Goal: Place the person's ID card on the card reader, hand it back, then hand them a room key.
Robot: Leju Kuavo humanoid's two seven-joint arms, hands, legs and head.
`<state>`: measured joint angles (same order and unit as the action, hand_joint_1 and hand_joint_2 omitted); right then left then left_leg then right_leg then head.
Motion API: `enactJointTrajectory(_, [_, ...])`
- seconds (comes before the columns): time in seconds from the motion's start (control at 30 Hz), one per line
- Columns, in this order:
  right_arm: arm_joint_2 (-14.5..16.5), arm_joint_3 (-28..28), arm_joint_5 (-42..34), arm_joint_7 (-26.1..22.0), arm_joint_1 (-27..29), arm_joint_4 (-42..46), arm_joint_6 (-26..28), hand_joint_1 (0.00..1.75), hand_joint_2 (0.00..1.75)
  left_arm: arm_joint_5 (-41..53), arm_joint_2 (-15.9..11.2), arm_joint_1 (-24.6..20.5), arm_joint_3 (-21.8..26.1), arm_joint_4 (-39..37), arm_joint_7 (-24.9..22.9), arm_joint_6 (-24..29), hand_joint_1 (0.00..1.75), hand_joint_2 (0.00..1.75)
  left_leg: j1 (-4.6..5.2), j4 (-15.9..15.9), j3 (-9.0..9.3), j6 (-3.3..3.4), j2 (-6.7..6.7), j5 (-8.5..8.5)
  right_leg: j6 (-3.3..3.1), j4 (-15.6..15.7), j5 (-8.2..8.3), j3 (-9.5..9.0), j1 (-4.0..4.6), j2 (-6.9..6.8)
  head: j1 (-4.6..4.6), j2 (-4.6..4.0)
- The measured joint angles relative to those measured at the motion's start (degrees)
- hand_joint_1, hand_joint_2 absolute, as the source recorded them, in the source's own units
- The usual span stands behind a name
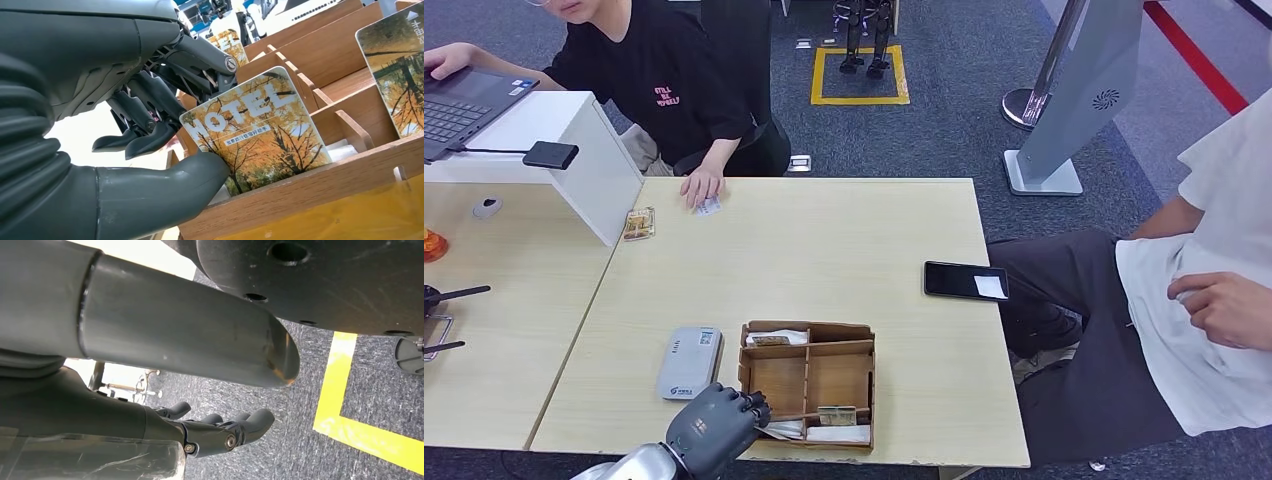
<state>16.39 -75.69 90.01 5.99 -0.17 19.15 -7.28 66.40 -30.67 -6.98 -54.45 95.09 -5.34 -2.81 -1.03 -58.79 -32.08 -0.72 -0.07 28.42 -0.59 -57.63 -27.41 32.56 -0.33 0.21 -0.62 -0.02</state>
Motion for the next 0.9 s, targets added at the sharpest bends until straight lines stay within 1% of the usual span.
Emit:
enactJointTrajectory(0.27, [0.0,0.0,0.0,0.0,0.0,0.0,0.0,0.0,0.0,-0.3,-0.1,0.0,0.0,0.2,0.3,0.1,1.75,1.75,0.0,0.0,0.0,0.0,0.0,0.0,0.0,0.0,0.0,0.0,0.0,0.0,0.0,0.0])
enactJointTrajectory(0.4, [0.0,0.0,0.0,0.0,0.0,0.0,0.0,0.0,0.0,-1.8,0.0,0.0,0.1,0.7,1.5,1.7,1.75,1.75,0.0,0.0,0.0,0.0,0.0,0.0,0.0,0.0,0.0,0.01,0.0,0.0,0.0,0.0])
enactJointTrajectory(0.63, [0.0,0.0,0.0,-0.6,0.0,0.5,-0.9,0.0,0.0,-10.4,1.9,0.0,1.2,3.8,6.6,5.0,1.75,1.75,0.01,0.0,-0.01,0.0,0.0,0.0,0.0,0.0,0.0,0.01,-0.01,0.0,0.01,0.0])
enactJointTrajectory(0.9, [0.2,0.0,0.0,-1.0,0.2,1.7,-2.0,0.0,0.0,-14.1,3.4,0.4,3.0,5.9,8.8,6.2,1.75,1.75,0.0,0.0,0.01,0.0,0.0,0.0,0.0,0.0,0.0,0.01,0.0,0.0,-0.01,0.0])
